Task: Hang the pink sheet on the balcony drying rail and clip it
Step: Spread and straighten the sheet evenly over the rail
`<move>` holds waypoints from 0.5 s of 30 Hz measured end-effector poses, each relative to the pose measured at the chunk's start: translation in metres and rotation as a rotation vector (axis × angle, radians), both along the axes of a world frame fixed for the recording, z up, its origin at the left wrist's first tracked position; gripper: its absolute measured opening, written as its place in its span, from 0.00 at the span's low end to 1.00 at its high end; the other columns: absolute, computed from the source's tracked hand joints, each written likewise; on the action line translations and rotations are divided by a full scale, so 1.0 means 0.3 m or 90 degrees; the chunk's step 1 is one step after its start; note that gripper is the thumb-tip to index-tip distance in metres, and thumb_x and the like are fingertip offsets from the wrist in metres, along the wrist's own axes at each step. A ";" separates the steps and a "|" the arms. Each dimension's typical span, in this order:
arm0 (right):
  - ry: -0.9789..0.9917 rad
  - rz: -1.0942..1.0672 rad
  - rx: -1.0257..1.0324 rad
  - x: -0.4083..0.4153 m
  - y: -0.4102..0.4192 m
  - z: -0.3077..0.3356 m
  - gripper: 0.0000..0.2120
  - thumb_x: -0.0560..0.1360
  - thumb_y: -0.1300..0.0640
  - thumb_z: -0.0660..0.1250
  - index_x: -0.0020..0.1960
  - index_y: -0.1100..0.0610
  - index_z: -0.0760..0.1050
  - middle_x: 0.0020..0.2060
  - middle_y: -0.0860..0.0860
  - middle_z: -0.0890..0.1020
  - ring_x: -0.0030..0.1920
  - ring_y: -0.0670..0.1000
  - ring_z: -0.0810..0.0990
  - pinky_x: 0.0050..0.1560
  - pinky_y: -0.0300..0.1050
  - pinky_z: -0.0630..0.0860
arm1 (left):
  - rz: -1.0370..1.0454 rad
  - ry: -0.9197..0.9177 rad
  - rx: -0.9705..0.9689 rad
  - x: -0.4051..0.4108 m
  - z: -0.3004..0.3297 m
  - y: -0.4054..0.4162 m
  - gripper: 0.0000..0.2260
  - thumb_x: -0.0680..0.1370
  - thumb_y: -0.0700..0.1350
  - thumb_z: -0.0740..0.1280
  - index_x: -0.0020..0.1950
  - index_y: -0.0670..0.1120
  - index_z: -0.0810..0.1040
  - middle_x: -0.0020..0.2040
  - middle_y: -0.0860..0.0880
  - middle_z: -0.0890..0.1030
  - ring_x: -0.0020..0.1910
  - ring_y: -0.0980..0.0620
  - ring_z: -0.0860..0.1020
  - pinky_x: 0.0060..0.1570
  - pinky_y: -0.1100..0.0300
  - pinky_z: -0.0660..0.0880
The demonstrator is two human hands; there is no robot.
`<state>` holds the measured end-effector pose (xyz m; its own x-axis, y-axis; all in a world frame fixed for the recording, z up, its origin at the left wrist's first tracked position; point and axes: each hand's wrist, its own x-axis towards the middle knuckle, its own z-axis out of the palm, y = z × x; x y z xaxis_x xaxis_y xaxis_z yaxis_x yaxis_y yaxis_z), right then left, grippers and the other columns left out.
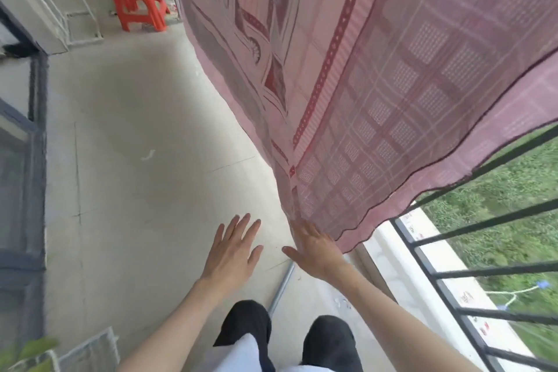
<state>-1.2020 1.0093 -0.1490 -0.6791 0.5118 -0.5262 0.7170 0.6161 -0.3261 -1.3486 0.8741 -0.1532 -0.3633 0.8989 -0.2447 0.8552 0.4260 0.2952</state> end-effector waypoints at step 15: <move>0.027 0.070 0.063 -0.508 -0.003 0.378 0.32 0.78 0.38 0.50 0.76 0.46 0.40 0.77 0.48 0.45 0.76 0.52 0.45 0.75 0.55 0.46 | 0.137 -0.036 0.028 -0.408 0.359 -0.104 0.24 0.80 0.55 0.46 0.75 0.49 0.54 0.77 0.48 0.53 0.76 0.47 0.50 0.73 0.52 0.49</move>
